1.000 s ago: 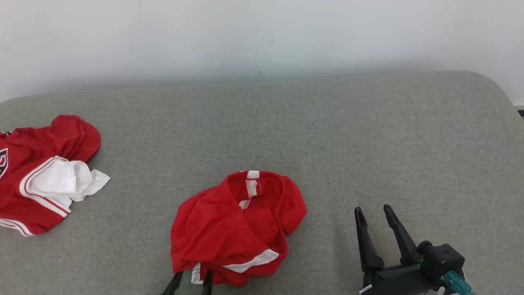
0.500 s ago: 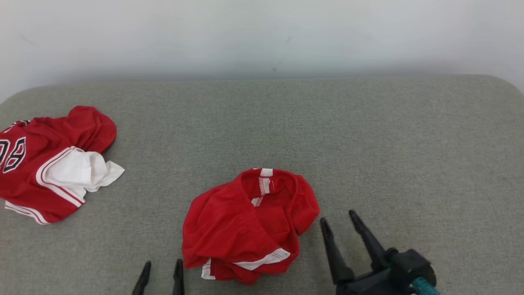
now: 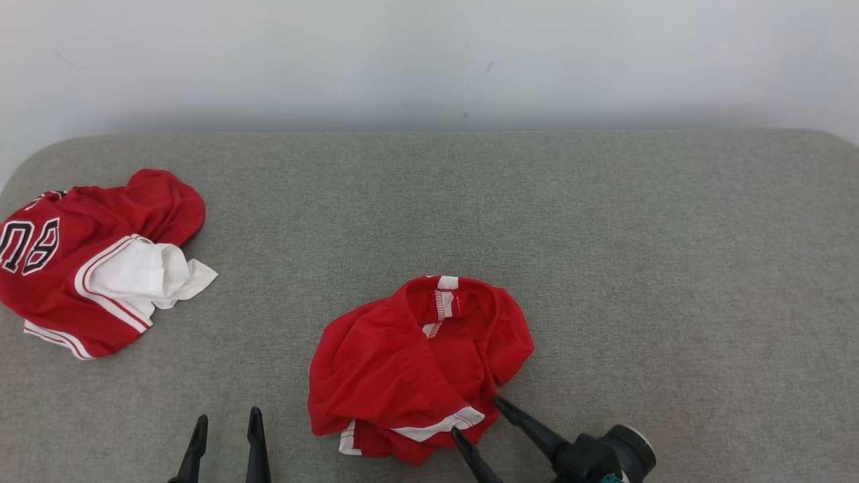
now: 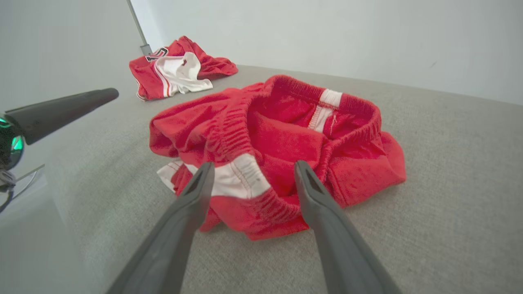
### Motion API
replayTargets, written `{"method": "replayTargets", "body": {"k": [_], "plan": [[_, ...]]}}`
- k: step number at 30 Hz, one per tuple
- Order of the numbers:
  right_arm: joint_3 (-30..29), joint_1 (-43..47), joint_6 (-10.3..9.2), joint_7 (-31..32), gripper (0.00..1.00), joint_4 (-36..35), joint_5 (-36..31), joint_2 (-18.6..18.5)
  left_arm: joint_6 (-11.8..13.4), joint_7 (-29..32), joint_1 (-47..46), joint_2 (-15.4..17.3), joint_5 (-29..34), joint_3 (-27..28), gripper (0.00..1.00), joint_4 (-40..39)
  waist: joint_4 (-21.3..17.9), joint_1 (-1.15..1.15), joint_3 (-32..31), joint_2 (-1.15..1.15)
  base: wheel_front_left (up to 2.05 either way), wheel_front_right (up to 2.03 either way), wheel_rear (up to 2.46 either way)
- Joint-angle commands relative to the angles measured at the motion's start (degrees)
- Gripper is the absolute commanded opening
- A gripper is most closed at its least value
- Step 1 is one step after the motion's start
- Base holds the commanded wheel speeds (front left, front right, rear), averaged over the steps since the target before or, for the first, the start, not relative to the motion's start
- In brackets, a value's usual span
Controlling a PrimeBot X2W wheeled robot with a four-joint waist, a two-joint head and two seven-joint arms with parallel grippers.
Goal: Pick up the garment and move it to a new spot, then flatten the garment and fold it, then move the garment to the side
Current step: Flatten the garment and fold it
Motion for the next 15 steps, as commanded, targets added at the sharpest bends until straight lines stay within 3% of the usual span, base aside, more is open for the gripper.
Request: {"method": "replayTargets", "body": {"k": [1, 3, 5, 10, 15], "plan": [[1.41, -0.74, 0.2, -0.07, 1.0, 1.4, 1.18, -0.58, 0.2, -0.14, 0.11, -0.06, -0.53, -0.18, 1.0, -0.02, 0.45, 0.0, -0.25, 0.0, 0.0, 0.0, 0.0], [3.74, -2.47, 0.2, -0.07, 0.96, 3.76, 1.95, -1.08, 0.36, -0.14, 0.27, -0.06, -0.94, -0.46, 1.0, 0.13, 0.87, 0.0, -0.48, 0.0, 0.0, 0.0, 0.0], [4.66, -3.94, 0.2, -0.07, 0.0, 5.35, 2.74, -1.07, 0.53, -0.14, 0.38, -0.05, -1.09, -0.67, 1.0, 0.19, 1.24, 0.0, -0.71, 0.0, 0.0, 0.0, 0.0], [4.4, -5.7, 0.2, -0.07, 0.0, 6.32, 3.91, -1.2, 0.88, -0.14, 0.7, -0.05, -1.39, -0.93, 1.0, 0.04, 1.4, 0.0, -0.93, 0.0, 0.0, 0.0, 0.0], [-2.57, -6.48, 0.2, -0.08, 0.0, 5.5, 5.2, -2.81, 0.87, -0.14, 0.91, -0.05, -1.37, -1.15, 1.0, 0.02, 0.63, 0.0, -0.93, 0.0, 0.0, 0.0, 0.0]]}}
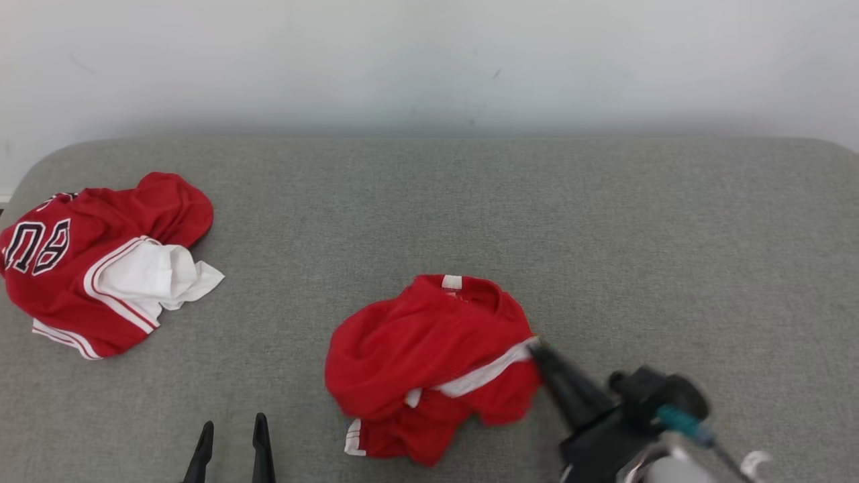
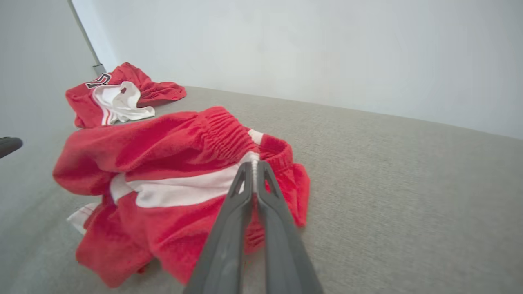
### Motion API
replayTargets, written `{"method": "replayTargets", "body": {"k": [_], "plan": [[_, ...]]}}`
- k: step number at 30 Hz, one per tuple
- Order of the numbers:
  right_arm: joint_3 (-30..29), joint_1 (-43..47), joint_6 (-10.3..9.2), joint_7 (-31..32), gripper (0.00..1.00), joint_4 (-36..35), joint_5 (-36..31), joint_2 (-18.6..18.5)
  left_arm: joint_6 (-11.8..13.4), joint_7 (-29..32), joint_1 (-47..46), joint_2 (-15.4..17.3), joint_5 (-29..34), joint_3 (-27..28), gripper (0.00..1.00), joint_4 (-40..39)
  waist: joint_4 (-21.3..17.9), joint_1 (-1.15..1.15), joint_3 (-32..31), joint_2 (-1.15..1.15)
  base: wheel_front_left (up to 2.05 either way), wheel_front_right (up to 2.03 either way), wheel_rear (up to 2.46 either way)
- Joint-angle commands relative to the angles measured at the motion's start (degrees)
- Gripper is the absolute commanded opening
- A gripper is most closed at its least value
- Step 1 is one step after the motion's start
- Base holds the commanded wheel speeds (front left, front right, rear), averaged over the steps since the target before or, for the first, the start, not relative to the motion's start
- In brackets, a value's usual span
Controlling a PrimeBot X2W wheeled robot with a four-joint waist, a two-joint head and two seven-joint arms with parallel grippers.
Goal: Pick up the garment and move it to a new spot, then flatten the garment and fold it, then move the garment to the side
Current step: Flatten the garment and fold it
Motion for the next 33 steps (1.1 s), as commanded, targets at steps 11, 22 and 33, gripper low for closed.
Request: {"method": "replayTargets", "body": {"k": [11, 22, 33], "plan": [[-22.08, 3.22, 0.2, -0.09, 0.0, -3.15, -0.49, -5.66, -0.43, -0.14, -0.84, -0.02, -0.59, -1.69, 1.0, 1.48, -2.29, 0.0, 0.34, 0.0, 0.0, 0.0, 0.0], [-31.96, 6.2, 0.2, -0.1, 0.43, 1.09, -1.92, -6.56, -0.18, -0.14, -0.94, -0.03, -1.07, -2.94, 1.0, 2.11, -2.68, 0.0, 0.78, 0.0, 0.0, 0.0, 0.0], [-36.82, 6.22, 0.2, -0.09, 1.0, -3.45, -4.03, -4.96, -0.29, -0.14, -1.04, -0.04, -0.58, -1.65, 1.0, 2.14, -4.66, 0.0, 0.45, 0.0, 0.0, 0.0, 0.0]]}}
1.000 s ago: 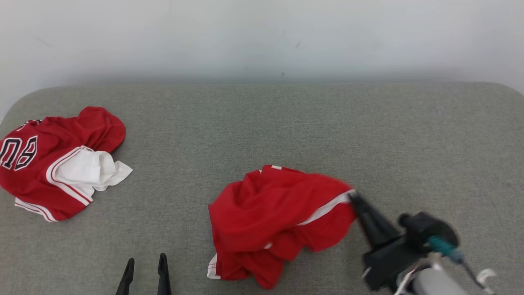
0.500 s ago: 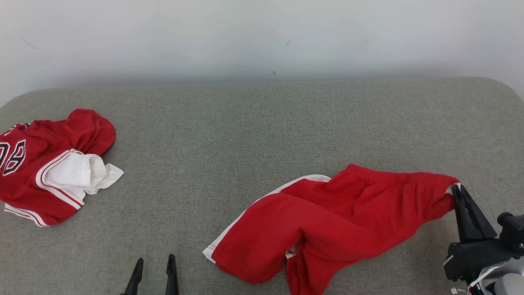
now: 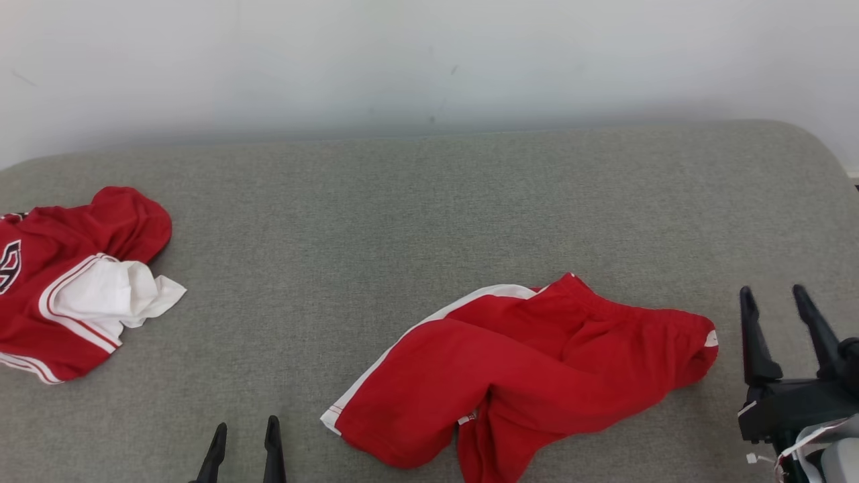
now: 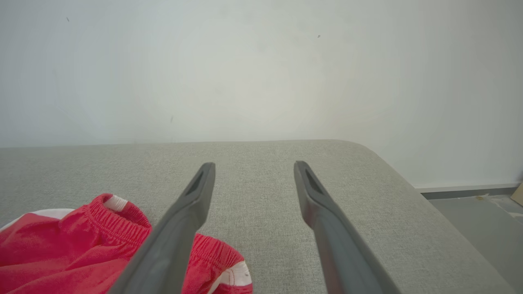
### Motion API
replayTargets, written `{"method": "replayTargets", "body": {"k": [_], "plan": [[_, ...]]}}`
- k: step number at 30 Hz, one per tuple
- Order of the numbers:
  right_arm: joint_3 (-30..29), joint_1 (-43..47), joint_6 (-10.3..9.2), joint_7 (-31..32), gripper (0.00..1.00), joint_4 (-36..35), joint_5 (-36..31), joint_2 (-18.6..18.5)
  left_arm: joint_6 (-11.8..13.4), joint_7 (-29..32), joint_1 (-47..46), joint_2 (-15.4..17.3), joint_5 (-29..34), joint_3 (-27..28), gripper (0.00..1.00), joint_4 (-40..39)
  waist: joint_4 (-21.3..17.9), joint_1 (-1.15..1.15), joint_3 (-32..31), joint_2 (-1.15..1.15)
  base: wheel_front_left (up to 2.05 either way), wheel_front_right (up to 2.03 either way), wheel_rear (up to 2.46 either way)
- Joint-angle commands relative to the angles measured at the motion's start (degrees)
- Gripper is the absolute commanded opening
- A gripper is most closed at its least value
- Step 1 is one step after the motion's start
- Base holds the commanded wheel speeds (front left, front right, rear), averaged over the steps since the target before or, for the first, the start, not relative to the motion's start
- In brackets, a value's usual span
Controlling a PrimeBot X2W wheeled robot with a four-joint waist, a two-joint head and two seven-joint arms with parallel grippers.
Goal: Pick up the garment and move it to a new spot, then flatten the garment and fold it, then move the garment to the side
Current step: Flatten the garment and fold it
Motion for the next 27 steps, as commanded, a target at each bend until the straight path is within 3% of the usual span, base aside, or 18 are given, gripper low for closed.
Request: {"method": "replayTargets", "body": {"k": [1, 12, 19, 27], "plan": [[-0.49, 0.53, 0.2, -0.08, 1.0, -0.72, -0.45, 0.26, 0.03, -0.14, -0.22, -0.02, 0.28, 0.24, 1.0, -0.04, -0.41, 0.0, -0.09, 0.0, 0.0, 0.0, 0.0], [-2.6, 3.51, 0.2, -0.08, 1.0, -9.96, -2.46, 5.68, -1.34, -0.14, -1.23, -0.02, 1.05, -1.8, 1.0, -0.05, -2.12, 0.0, 0.68, 0.0, 0.0, 0.0, 0.0], [-1.51, 5.03, 0.2, -0.08, 1.0, -11.39, -2.84, 9.62, -4.53, -0.14, -1.19, 0.01, 3.77, -9.21, 1.0, 0.89, -2.58, 0.0, 1.05, 0.0, 0.0, 0.0, 0.0], [-0.67, 4.87, 0.2, -0.08, 1.0, -10.74, -2.51, 11.25, -5.31, -0.14, -2.83, 0.01, 7.42, -14.53, 1.0, 3.31, -3.54, 0.0, 1.39, 0.0, 0.0, 0.0, 0.0]]}}
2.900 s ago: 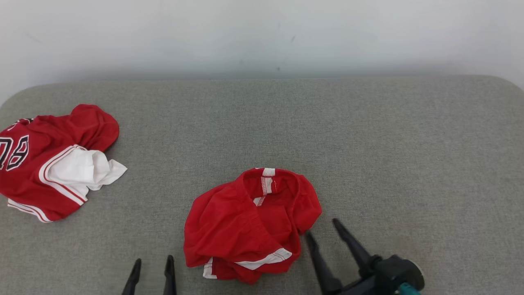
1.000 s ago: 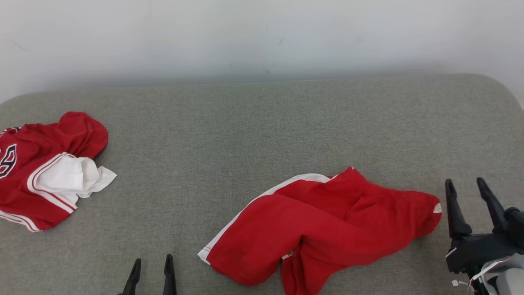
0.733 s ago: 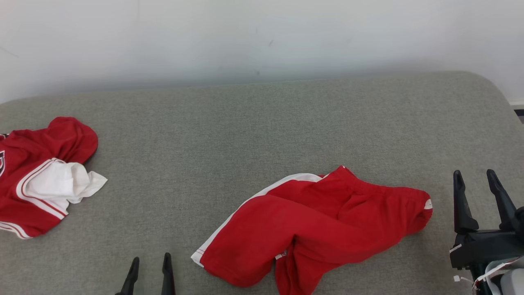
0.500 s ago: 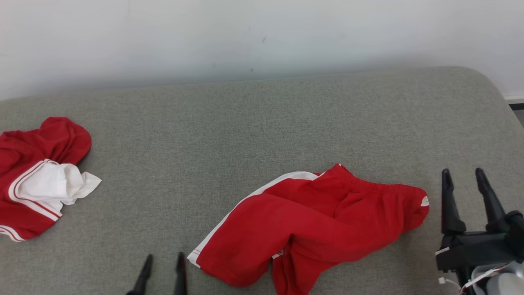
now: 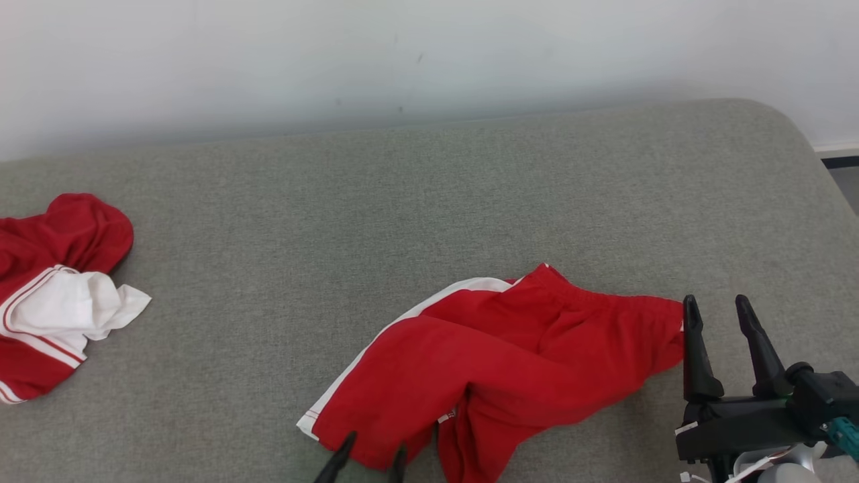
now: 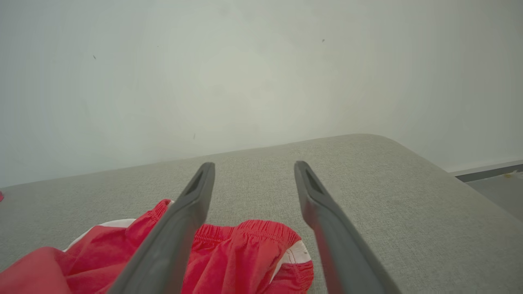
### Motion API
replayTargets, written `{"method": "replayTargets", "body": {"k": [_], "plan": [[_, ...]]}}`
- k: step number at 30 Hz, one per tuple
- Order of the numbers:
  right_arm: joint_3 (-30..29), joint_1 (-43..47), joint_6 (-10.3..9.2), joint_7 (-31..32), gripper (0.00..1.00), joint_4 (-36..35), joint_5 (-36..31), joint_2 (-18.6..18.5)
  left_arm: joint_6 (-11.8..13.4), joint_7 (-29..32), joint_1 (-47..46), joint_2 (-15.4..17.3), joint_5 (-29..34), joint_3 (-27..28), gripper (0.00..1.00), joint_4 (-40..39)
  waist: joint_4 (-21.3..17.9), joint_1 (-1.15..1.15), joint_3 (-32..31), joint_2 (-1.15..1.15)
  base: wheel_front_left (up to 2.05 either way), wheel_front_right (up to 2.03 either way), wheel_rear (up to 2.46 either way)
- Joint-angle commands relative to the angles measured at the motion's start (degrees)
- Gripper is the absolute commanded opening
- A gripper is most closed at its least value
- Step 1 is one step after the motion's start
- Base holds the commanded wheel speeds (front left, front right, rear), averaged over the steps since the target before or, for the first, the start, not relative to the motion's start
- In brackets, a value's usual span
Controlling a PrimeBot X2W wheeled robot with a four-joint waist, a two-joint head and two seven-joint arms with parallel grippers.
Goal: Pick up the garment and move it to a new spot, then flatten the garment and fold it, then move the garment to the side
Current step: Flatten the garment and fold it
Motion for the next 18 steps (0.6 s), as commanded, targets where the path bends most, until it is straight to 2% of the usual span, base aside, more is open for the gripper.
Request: {"method": "replayTargets", "body": {"k": [1, 6, 11, 12, 13, 18], "plan": [[0.23, 0.13, 0.2, -0.08, 1.0, 0.12, -0.01, 0.41, -0.31, -0.14, -1.09, -0.01, 0.88, -0.65, 1.0, 0.85, -0.44, 0.0, 0.03, 0.0, 0.0, 0.0, 0.0], [0.77, -0.51, 0.2, -0.08, 1.0, 0.55, 0.64, 0.31, -0.31, -0.14, -3.81, 0.1, 1.76, -2.05, 1.0, 4.25, -1.94, 0.0, 0.29, 0.0, 0.0, 0.0, 0.0], [1.04, -0.74, 0.2, -0.08, 1.0, 0.63, 0.62, 0.68, 1.42, -0.14, -6.75, 0.06, 0.98, -0.64, 1.0, 8.59, -3.62, 0.0, 0.61, 0.0, 0.0, 0.0, 0.0], [1.06, -0.73, 0.2, -0.08, 1.0, 0.66, 0.69, 0.73, 1.51, -0.14, -7.14, -0.01, 0.98, -0.51, 0.11, 9.03, -3.94, 0.0, 0.69, 0.0, 0.0, 0.0, 0.0], [1.17, -0.75, 0.2, -0.08, 1.0, 0.62, 0.76, 0.75, 1.65, -0.14, -7.82, -0.01, 0.68, -0.15, 0.0, 9.22, -4.23, 0.0, 0.87, 0.0, 0.0, 0.0, 0.0], [1.15, -0.92, 0.2, -0.08, 1.0, 0.45, 0.85, 1.02, 1.86, -0.14, -10.52, 0.19, 1.97, 1.91, 0.0, 8.01, -5.09, 0.0, 1.48, 0.0, 0.0, 0.0, 0.0]]}}
